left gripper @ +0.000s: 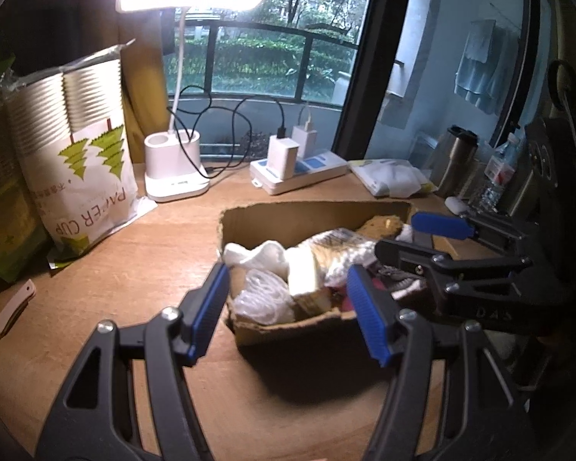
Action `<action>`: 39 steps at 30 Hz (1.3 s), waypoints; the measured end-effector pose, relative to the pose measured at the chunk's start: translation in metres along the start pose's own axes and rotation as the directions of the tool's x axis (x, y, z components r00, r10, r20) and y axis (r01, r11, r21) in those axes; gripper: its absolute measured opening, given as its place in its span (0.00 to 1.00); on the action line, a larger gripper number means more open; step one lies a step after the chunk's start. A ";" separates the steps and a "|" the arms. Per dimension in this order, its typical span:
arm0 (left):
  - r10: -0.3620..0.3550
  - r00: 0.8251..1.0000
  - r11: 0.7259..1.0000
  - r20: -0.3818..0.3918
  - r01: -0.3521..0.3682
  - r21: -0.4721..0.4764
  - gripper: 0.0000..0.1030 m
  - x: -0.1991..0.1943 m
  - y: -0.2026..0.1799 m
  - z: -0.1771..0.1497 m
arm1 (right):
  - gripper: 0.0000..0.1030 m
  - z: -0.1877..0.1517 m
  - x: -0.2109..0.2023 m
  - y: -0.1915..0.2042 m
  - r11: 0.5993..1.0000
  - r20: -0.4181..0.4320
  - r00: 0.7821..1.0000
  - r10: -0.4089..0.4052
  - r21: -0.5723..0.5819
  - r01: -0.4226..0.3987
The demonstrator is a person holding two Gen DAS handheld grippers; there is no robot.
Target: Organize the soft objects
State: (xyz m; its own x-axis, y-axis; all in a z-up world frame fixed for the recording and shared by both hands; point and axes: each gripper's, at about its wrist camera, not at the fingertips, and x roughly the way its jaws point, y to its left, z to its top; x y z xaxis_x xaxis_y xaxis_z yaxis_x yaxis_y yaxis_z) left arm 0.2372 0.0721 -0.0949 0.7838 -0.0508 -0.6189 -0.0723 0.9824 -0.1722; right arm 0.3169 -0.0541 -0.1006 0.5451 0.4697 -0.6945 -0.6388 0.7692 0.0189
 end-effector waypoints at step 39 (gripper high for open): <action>0.001 0.990 0.993 0.144 -0.017 0.113 0.88 -0.126 -0.066 -0.053 | 0.76 -0.077 -0.164 0.026 0.988 0.189 0.970 -0.152 0.057 0.143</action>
State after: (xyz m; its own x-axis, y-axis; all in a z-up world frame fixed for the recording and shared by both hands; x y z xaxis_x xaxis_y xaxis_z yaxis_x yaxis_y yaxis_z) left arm 0.1101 0.0044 -0.0460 0.8644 -0.0234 -0.5023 -0.0158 0.9971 -0.0738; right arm 0.1687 -0.1442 -0.0414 0.7285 0.4209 -0.5406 -0.5220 0.8520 -0.0400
